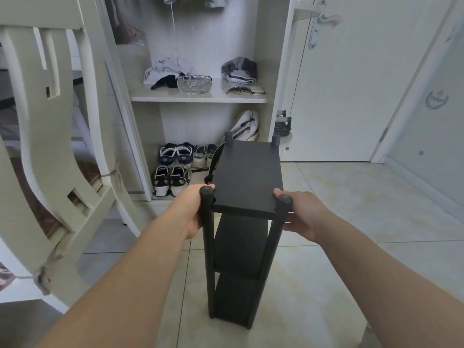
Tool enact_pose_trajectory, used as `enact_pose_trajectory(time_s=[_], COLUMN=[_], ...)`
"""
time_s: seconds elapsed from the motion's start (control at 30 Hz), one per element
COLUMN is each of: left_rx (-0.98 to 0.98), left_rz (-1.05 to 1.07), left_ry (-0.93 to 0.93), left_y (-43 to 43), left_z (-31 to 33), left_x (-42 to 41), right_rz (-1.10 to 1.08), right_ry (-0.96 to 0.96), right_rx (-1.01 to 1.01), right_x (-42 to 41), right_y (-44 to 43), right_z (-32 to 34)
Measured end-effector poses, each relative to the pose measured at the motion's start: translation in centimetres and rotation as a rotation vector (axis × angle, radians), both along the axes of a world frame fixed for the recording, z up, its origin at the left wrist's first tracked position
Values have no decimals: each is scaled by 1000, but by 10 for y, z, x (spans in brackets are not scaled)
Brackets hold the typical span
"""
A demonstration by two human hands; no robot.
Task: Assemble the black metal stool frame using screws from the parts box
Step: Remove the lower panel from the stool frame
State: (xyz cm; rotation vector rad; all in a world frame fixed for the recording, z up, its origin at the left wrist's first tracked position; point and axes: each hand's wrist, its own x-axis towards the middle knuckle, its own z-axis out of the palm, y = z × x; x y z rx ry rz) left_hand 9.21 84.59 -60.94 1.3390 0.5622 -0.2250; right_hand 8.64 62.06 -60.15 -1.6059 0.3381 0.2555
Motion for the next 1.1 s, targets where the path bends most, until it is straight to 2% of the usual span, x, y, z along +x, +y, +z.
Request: enact_pose_trajectory(time_s=[0.5, 0.73, 0.83, 0.93, 1.1], left_rx=[-8, 2, 57, 162, 158], left_rz=[7, 46, 60, -19, 84], left_ry=[11, -3, 58, 9, -168], left_y=[-4, -4, -3, -16, -26], left_z=[4, 8, 12, 15, 4], left_x=[-8, -17, -20, -25, -31], right_rz=[-19, 19, 20, -21, -22], right_ry=[24, 9, 29, 5, 17], right_rx=[73, 47, 10, -33, -15], right_x=[1, -4, -3, -2, -4], right_y=[2, 0, -3, -1, 1], right_z=[-3, -5, 0, 2, -1])
